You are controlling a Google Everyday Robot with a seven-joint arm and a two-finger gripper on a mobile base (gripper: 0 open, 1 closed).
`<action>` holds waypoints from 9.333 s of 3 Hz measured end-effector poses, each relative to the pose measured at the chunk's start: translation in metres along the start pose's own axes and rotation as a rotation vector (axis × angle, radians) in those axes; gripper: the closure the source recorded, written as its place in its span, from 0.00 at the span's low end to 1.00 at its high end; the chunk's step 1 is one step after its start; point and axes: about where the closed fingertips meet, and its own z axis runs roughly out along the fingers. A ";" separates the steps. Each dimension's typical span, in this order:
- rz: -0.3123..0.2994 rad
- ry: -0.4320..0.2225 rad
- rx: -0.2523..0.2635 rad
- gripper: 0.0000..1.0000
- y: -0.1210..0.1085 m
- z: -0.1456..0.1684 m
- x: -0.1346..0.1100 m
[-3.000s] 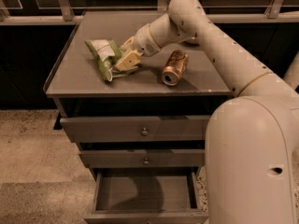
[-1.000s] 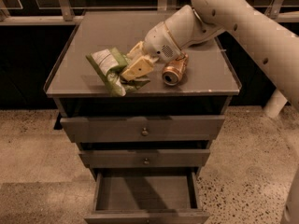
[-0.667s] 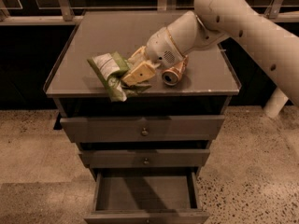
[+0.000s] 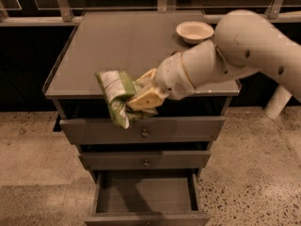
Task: Place green jalapeno chip bag into bottom drawer
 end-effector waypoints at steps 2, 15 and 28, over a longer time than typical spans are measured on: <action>0.090 -0.004 0.119 1.00 0.037 -0.007 0.047; 0.610 -0.421 0.165 1.00 0.103 0.079 0.379; 0.957 -0.264 0.361 1.00 0.014 0.200 0.541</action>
Offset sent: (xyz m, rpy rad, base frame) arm -0.0262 -0.0120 -0.0142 0.0178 -0.0167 -0.0914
